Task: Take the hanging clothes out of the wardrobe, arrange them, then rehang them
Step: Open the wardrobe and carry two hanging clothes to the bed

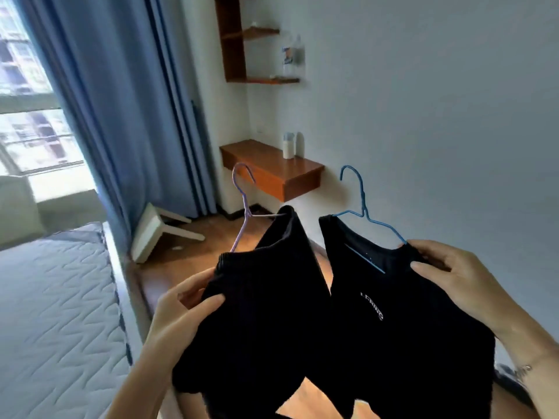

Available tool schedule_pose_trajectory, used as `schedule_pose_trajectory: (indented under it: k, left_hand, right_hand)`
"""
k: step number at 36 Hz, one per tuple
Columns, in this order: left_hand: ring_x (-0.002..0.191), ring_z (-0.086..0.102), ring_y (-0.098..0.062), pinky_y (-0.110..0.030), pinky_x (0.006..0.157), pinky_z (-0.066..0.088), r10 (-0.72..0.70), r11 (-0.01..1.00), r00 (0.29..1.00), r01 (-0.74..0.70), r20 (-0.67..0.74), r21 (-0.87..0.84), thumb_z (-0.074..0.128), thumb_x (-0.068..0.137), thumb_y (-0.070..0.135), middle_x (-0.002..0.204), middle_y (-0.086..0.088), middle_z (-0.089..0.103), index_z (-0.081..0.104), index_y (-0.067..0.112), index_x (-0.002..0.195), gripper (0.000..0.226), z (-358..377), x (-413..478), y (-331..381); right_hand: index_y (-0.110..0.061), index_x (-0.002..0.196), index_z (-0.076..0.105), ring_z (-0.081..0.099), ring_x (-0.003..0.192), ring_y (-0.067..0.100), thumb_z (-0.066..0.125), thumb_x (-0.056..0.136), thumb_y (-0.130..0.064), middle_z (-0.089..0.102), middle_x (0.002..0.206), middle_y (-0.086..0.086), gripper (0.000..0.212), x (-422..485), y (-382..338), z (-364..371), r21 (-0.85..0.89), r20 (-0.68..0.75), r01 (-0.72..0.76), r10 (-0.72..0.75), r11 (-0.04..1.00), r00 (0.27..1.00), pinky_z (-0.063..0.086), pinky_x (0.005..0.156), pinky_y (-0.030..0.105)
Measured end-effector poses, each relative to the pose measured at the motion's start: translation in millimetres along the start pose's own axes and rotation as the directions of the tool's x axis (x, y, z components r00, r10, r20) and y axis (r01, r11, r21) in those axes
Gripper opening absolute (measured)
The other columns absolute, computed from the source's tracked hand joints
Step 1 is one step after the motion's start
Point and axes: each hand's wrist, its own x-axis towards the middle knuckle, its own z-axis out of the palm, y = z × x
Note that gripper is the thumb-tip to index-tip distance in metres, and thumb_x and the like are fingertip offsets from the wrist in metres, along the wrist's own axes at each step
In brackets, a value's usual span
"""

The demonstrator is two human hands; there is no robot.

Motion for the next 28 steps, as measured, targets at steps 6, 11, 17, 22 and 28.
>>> schedule_pose_trajectory:
  k: [6, 11, 17, 22, 28]
  left_hand:
    - [0.076, 0.072, -0.004, -0.007, 0.064, 0.053, -0.078, 0.997, 0.971, 0.082, -0.225, 0.012, 0.066, 0.075, -0.017, 0.085, 0.007, 0.077, 0.071, 0.022, 0.091, 0.043, 17.9, 6.2, -9.5]
    - [0.086, 0.072, -0.005, -0.010, 0.072, 0.054, -0.096, 0.992, 0.922, 0.121, -0.376, 0.042, 0.075, 0.062, -0.002, 0.092, 0.007, 0.077, 0.078, 0.032, 0.086, 0.042, 30.8, 8.5, -9.3]
    - [0.081, 0.071, -0.001, -0.005, 0.069, 0.052, -0.102, 0.980, 0.822, 0.178, -0.561, 0.083, 0.066, 0.074, -0.016, 0.093, 0.008, 0.076, 0.071, 0.020, 0.096, 0.043, 22.8, 4.2, -10.0]
    - [0.086, 0.071, -0.003, -0.007, 0.070, 0.053, -0.098, 0.972, 0.716, 0.218, -0.691, 0.089, 0.075, 0.067, -0.010, 0.095, 0.005, 0.076, 0.072, 0.019, 0.099, 0.043, -0.1, -2.4, -13.7]
    - [0.088, 0.070, 0.000, -0.005, 0.070, 0.052, -0.064, 0.953, 0.614, 0.271, -0.787, 0.135, 0.065, 0.074, -0.017, 0.095, 0.009, 0.076, 0.077, 0.029, 0.091, 0.050, -48.8, -12.1, -19.6]
  right_hand:
    - [-0.054, 0.083, 0.067, 0.062, 0.092, -0.011, 0.061, 0.084, 0.001, 0.068, 0.097, -0.016, 0.055, 93.7, 31.7, -0.6, 0.012, 0.226, 0.108, -0.108, 0.994, 0.968, 0.040, 0.076, -0.004]
    - [-0.057, 0.077, 0.068, 0.061, 0.084, -0.018, 0.061, 0.082, 0.006, 0.069, 0.087, -0.030, 0.063, 172.1, 37.6, 7.7, 0.119, 0.359, 0.171, -0.203, 0.978, 0.911, 0.039, 0.069, -0.006]
    - [-0.037, 0.086, 0.073, 0.064, 0.086, -0.011, 0.061, 0.081, 0.009, 0.071, 0.094, -0.017, 0.049, 245.2, 38.3, 68.6, 0.224, 0.566, 0.238, -0.325, 0.945, 0.758, 0.042, 0.075, -0.003]
    - [-0.025, 0.100, 0.072, 0.065, 0.093, 0.006, 0.071, 0.078, -0.023, 0.068, 0.098, 0.000, 0.022, 296.7, 24.5, 132.6, 0.287, 0.731, 0.267, -0.391, 0.920, 0.560, 0.044, 0.081, 0.005]
    - [-0.041, 0.098, 0.070, 0.061, 0.090, 0.004, 0.068, 0.055, -0.073, 0.064, 0.093, -0.007, 0.053, 359.7, -10.1, 234.5, 0.373, 0.795, 0.353, -0.491, 0.858, 0.357, 0.046, 0.082, 0.008]
